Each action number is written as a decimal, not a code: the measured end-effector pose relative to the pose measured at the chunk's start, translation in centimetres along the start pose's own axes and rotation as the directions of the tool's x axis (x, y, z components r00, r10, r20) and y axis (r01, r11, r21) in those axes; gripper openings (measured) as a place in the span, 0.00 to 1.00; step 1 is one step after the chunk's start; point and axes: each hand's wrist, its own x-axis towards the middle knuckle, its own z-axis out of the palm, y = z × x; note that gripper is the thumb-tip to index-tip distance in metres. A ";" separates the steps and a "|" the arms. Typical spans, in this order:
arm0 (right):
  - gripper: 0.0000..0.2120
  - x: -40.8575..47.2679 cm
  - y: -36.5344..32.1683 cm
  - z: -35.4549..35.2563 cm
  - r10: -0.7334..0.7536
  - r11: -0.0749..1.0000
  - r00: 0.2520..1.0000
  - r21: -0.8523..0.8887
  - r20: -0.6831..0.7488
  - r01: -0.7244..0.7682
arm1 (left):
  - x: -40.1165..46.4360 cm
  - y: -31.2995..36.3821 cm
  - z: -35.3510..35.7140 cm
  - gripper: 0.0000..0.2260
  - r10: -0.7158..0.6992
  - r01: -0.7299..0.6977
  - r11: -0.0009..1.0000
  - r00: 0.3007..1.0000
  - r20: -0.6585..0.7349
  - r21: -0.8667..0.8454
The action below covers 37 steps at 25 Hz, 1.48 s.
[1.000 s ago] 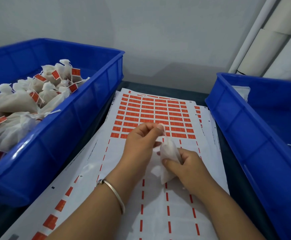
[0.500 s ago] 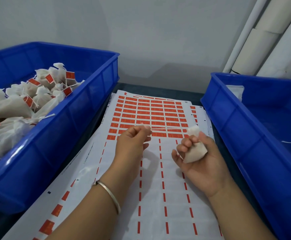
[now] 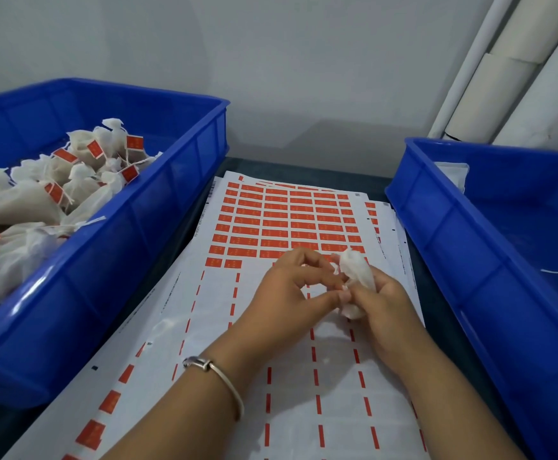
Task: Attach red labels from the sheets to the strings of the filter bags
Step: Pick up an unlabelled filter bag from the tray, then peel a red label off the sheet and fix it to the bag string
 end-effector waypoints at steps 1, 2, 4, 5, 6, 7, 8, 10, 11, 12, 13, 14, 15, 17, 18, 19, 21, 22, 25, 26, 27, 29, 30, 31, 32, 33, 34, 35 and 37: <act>0.06 -0.1 0.0 0.0 -0.012 0.998 1.000 -0.059 0.005 0.013 | 0.0 0.0 0.0 0.11 0.006 -0.006 1.000 1.000 -0.007 0.015; 0.06 -0.1 -0.1 -0.1 -0.022 0.996 0.999 -0.085 0.031 0.025 | 0.0 0.1 -0.1 0.11 0.011 -0.011 1.000 1.000 -0.009 0.018; 0.08 -0.3 -0.3 -0.4 -0.042 0.994 0.988 -0.099 0.147 0.057 | -0.1 0.3 -0.1 0.11 0.016 -0.016 1.000 1.000 0.001 -0.019; 0.09 -0.4 -0.3 -0.5 -0.052 0.991 0.974 -0.111 0.222 0.079 | -0.2 0.4 -0.2 0.11 0.016 -0.015 0.999 1.000 0.007 -0.049; 0.12 -0.6 -0.3 -0.4 -0.061 0.985 0.955 -0.136 0.289 0.104 | -0.2 0.5 -0.2 0.11 0.015 -0.014 0.997 1.000 0.014 -0.081; 0.14 -0.8 -0.3 -0.3 -0.063 0.977 0.940 -0.171 0.334 0.126 | -0.2 0.6 -0.3 0.12 0.018 -0.015 0.994 1.000 0.023 -0.106; 0.15 -0.8 -0.3 -0.2 -0.062 0.967 0.934 -0.210 0.353 0.143 | -0.2 0.6 -0.3 0.12 0.022 -0.018 0.992 0.999 0.035 -0.122; 0.13 -0.9 -0.3 0.1 -0.063 0.947 0.936 -0.275 0.346 0.165 | -0.1 0.5 -0.3 0.11 0.031 -0.024 0.992 0.998 0.053 -0.121; 0.13 -0.9 -0.3 0.2 -0.066 0.939 0.939 -0.298 0.337 0.173 | -0.1 0.5 -0.2 0.12 0.029 -0.023 0.994 0.998 0.058 -0.109; 0.13 -0.9 -0.2 0.3 -0.073 0.933 0.941 -0.311 0.331 0.181 | -0.1 0.5 -0.1 0.12 0.020 -0.015 0.995 0.998 0.057 -0.099; 0.13 -0.9 -0.2 0.4 -0.079 0.929 0.942 -0.318 0.325 0.188 | 0.0 0.4 0.0 0.12 0.008 -0.004 0.996 0.999 0.050 -0.094; 0.12 -0.9 -0.2 0.5 -0.091 0.928 0.944 -0.317 0.318 0.196 | 0.0 0.3 0.2 0.12 -0.004 0.007 0.996 0.999 0.037 -0.089; 0.12 -0.9 -0.1 0.7 -0.109 0.927 0.946 -0.313 0.307 0.208 | 0.0 0.2 0.3 0.12 -0.017 0.019 0.996 1.000 0.023 -0.087; 0.11 -0.8 0.0 0.8 -0.153 0.930 0.954 -0.289 0.259 0.228 | 0.1 0.1 0.3 0.11 -0.053 0.054 0.993 0.998 0.013 -0.105; 0.12 -0.7 0.2 0.8 -0.168 0.937 0.961 -0.268 0.221 0.225 | 0.1 0.1 0.3 0.10 -0.073 0.075 0.990 0.997 0.022 -0.123; 0.12 -0.6 0.3 0.7 -0.173 0.946 0.968 -0.244 0.182 0.215 | 0.1 0.1 0.4 0.09 -0.090 0.094 0.987 0.995 0.034 -0.134; 0.15 -0.4 0.4 0.6 -0.199 0.950 0.971 -0.219 0.131 0.224 | 0.1 0.1 0.5 0.09 -0.132 0.137 0.980 0.990 0.041 -0.143; 0.16 -0.5 0.6 0.7 -0.224 0.943 0.967 -0.224 0.119 0.246 | 0.1 0.0 0.5 0.09 -0.159 0.162 0.973 0.987 0.033 -0.164; 0.20 -0.7 0.7 0.8 -0.296 0.916 0.951 -0.257 0.087 0.308 | 0.4 -0.1 0.4 0.08 -0.254 0.251 0.915 0.967 0.034 -0.316; 0.20 -0.8 0.8 0.9 -0.329 0.900 0.941 -0.273 0.082 0.339 | 0.4 -0.1 0.3 0.08 -0.282 0.278 0.889 0.958 0.042 -0.365; 0.21 -0.9 0.8 1.0 -0.362 0.880 0.929 -0.299 0.080 0.369 | 0.5 -0.1 0.3 0.08 -0.307 0.299 0.866 0.951 0.046 -0.402; 0.20 -0.9 0.8 1.2 -0.424 0.826 0.903 -0.377 0.072 0.418 | 0.5 0.0 0.3 0.09 -0.351 0.333 0.831 0.935 0.043 -0.447; 0.19 -0.8 0.7 1.3 -0.453 0.796 0.889 -0.419 0.065 0.436 | 0.6 0.1 0.4 0.09 -0.372 0.348 0.818 0.927 0.039 -0.458; 0.19 -0.7 0.7 1.3 -0.476 0.768 0.877 -0.456 0.061 0.449 | 0.7 0.1 0.4 0.09 -0.394 0.365 0.805 0.918 0.037 -0.468; 0.18 -0.7 0.9 1.3 -0.498 0.739 0.865 -0.493 0.061 0.460 | 0.8 0.0 0.4 0.09 -0.419 0.385 0.789 0.907 0.039 -0.479; 0.17 -0.7 0.9 1.3 -0.517 0.713 0.854 -0.523 0.057 0.467 | 0.9 0.1 0.4 0.09 -0.446 0.408 0.771 0.894 0.043 -0.489; 0.14 -0.6 1.0 1.3 -0.544 0.688 0.837 -0.543 0.052 0.481 | 1.0 0.0 0.4 0.09 -0.472 0.431 0.753 0.880 0.049 -0.497; 0.10 -0.6 1.1 1.3 -0.565 0.674 0.824 -0.551 0.043 0.491 | 1.2 0.0 0.5 0.09 -0.494 0.452 0.737 0.868 0.056 -0.503; 0.15 -0.6 1.2 1.5 -0.621 0.621 0.783 -0.593 0.027 0.513 | 1.3 0.0 0.5 0.08 -0.530 0.482 0.698 0.845 0.070 -0.530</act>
